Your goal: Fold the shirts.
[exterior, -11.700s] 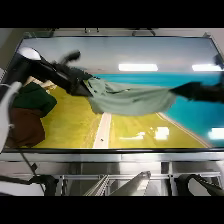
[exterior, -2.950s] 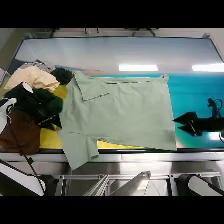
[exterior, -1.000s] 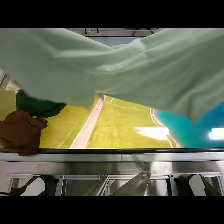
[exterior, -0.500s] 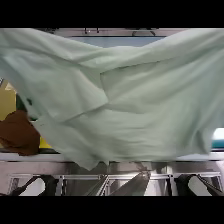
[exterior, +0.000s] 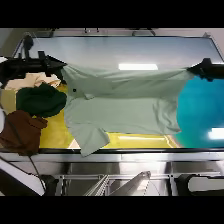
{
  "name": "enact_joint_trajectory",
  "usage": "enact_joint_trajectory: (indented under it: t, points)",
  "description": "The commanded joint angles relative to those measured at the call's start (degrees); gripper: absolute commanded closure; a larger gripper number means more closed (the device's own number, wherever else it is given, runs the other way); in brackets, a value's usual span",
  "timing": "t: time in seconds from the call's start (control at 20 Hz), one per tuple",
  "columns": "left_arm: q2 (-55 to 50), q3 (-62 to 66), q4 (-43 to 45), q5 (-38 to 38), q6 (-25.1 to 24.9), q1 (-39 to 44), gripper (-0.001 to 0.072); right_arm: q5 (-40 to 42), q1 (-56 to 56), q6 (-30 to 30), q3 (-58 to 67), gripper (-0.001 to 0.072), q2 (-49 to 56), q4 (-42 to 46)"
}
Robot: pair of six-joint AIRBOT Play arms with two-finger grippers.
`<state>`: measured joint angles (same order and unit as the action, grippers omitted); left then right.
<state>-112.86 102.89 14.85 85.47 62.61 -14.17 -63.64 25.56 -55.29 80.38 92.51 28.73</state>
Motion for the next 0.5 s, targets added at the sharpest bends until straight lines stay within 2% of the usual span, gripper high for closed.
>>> enact_joint_trajectory:
  t: [0.0, 0.2, 0.45]
  points:
    - [-13.8, 12.5, 3.7, -1.5, 3.5, 2.9, 0.0697, 3.4, -0.4, 8.6, -0.1, 0.0694, 10.7, -11.3]
    - [-16.7, 16.0, 12.0, -7.4, 4.0, 3.7, 0.0697, 3.3, -0.4, 12.5, -0.1, 0.0694, 18.2, -13.5]
    - [-16.7, 14.4, 19.7, -8.5, 5.5, 2.5, 0.0697, 3.2, -0.3, 12.4, -0.1, 0.0694, 20.2, -4.6]
